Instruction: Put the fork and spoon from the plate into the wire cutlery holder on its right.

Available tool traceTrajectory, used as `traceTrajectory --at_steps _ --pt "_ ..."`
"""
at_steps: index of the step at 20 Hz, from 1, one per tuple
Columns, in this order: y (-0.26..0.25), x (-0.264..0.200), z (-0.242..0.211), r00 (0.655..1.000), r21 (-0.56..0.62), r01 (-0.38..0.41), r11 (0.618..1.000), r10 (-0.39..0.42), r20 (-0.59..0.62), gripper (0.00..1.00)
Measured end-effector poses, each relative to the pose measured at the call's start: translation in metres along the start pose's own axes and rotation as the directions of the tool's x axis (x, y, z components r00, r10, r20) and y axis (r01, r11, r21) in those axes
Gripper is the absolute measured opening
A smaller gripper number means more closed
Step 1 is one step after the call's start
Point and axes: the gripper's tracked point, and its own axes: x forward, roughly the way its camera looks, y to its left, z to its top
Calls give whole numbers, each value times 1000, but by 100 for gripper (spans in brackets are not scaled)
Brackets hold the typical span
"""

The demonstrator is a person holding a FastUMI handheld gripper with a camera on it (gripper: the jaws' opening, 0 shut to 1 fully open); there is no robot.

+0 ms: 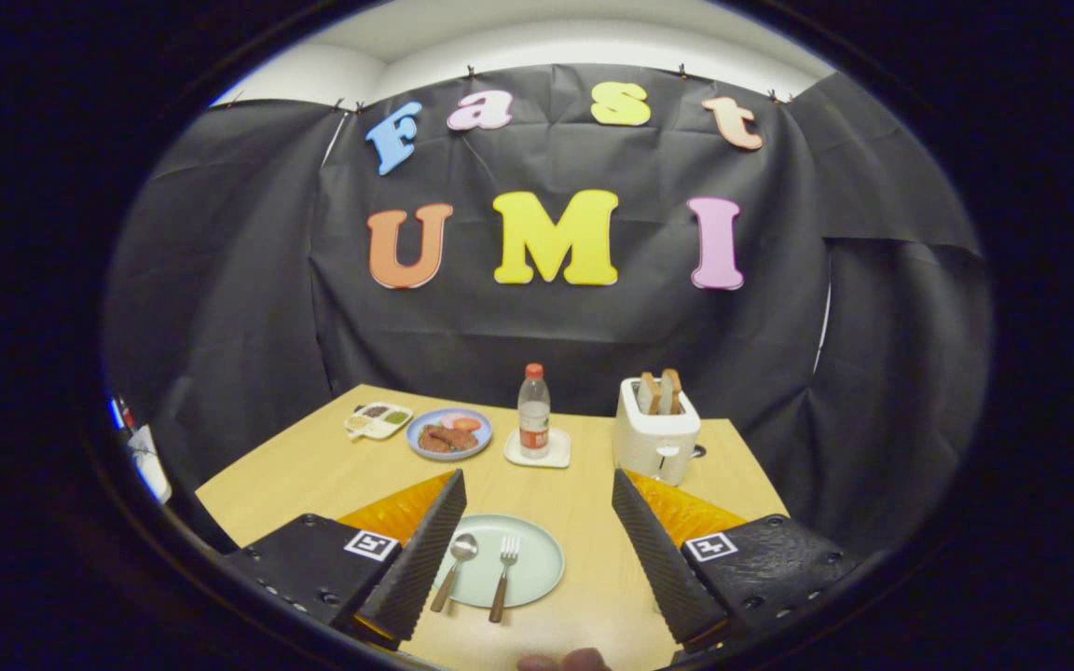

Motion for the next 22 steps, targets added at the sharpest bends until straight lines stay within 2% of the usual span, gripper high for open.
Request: traceTrajectory --at_steps 6,15,18,22 --pt "16 43 -77 983 18 6 1000 -3 -184 96" --pt "31 93 -167 926 8 21 1000 -16 -378 94" --pt "42 99 -185 909 4 -6 1000 7 -417 81" --pt "44 108 -204 889 -11 -8 1000 2 -457 73"
